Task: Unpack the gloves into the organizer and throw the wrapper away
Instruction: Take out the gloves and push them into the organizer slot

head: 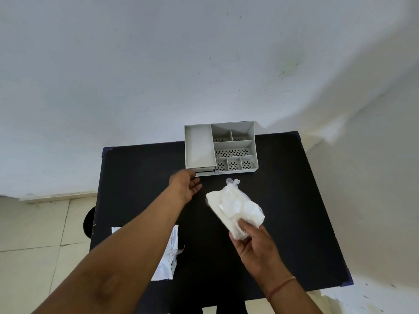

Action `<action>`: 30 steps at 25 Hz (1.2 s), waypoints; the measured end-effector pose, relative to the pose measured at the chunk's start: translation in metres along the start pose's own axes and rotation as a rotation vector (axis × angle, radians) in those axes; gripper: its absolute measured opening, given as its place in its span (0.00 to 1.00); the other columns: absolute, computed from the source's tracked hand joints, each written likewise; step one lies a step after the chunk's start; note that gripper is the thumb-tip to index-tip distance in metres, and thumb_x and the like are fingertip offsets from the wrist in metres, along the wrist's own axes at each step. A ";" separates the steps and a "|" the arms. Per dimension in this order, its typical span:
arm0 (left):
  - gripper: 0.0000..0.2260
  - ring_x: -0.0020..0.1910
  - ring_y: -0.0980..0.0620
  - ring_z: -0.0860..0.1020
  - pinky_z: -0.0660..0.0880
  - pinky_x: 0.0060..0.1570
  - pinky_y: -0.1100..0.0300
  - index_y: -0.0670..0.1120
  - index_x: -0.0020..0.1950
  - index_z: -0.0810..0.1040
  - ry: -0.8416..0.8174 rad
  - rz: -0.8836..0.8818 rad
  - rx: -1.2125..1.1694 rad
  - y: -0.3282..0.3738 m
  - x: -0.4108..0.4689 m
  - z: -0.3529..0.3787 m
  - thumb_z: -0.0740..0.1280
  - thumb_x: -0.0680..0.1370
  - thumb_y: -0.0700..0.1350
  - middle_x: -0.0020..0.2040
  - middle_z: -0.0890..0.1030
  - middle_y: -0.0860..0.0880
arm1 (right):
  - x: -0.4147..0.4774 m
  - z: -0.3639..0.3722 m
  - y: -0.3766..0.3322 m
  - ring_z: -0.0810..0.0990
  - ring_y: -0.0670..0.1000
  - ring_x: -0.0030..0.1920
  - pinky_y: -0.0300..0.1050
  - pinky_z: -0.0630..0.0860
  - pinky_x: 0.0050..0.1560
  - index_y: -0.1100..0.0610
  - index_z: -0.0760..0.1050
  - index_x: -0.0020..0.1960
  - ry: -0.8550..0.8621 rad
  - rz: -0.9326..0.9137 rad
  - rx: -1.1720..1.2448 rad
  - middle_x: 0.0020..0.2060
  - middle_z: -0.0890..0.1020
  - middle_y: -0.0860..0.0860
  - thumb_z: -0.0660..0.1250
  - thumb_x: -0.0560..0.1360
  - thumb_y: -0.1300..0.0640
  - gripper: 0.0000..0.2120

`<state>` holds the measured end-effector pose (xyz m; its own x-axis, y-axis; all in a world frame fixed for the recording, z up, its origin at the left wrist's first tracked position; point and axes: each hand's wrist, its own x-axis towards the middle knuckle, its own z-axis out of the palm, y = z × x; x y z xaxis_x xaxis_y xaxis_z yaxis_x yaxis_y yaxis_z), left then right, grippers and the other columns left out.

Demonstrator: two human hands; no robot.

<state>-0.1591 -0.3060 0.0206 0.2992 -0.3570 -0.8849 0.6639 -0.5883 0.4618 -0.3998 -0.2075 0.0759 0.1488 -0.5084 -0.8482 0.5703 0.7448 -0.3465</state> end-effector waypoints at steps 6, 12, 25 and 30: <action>0.18 0.43 0.48 0.85 0.82 0.39 0.47 0.42 0.68 0.79 0.090 0.026 -0.093 0.002 0.028 0.027 0.66 0.79 0.30 0.52 0.85 0.42 | 0.002 0.003 -0.002 0.90 0.58 0.50 0.50 0.87 0.39 0.55 0.82 0.62 -0.021 -0.028 0.035 0.55 0.89 0.57 0.69 0.78 0.69 0.16; 0.10 0.38 0.51 0.80 0.82 0.43 0.49 0.41 0.60 0.83 0.079 0.028 -0.002 -0.021 0.009 0.018 0.69 0.80 0.34 0.42 0.82 0.45 | 0.008 0.004 -0.002 0.89 0.59 0.52 0.52 0.88 0.44 0.54 0.82 0.63 0.003 -0.054 0.051 0.57 0.89 0.57 0.69 0.78 0.69 0.17; 0.13 0.49 0.45 0.85 0.80 0.47 0.48 0.42 0.64 0.84 -0.032 -0.038 0.037 -0.078 -0.012 -0.037 0.69 0.81 0.43 0.52 0.88 0.44 | 0.022 0.037 0.018 0.87 0.60 0.55 0.49 0.86 0.37 0.56 0.80 0.68 0.020 -0.042 0.044 0.62 0.86 0.59 0.67 0.80 0.69 0.19; 0.09 0.47 0.44 0.83 0.83 0.54 0.45 0.44 0.54 0.86 0.075 0.038 0.078 -0.074 -0.024 -0.041 0.71 0.79 0.47 0.55 0.88 0.41 | 0.031 0.063 0.032 0.87 0.60 0.52 0.49 0.87 0.36 0.59 0.77 0.70 0.008 -0.021 0.096 0.62 0.85 0.62 0.65 0.80 0.71 0.20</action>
<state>-0.1874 -0.2247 0.0051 0.3751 -0.3267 -0.8675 0.5969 -0.6308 0.4957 -0.3255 -0.2267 0.0634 0.1298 -0.5202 -0.8442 0.6479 0.6889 -0.3249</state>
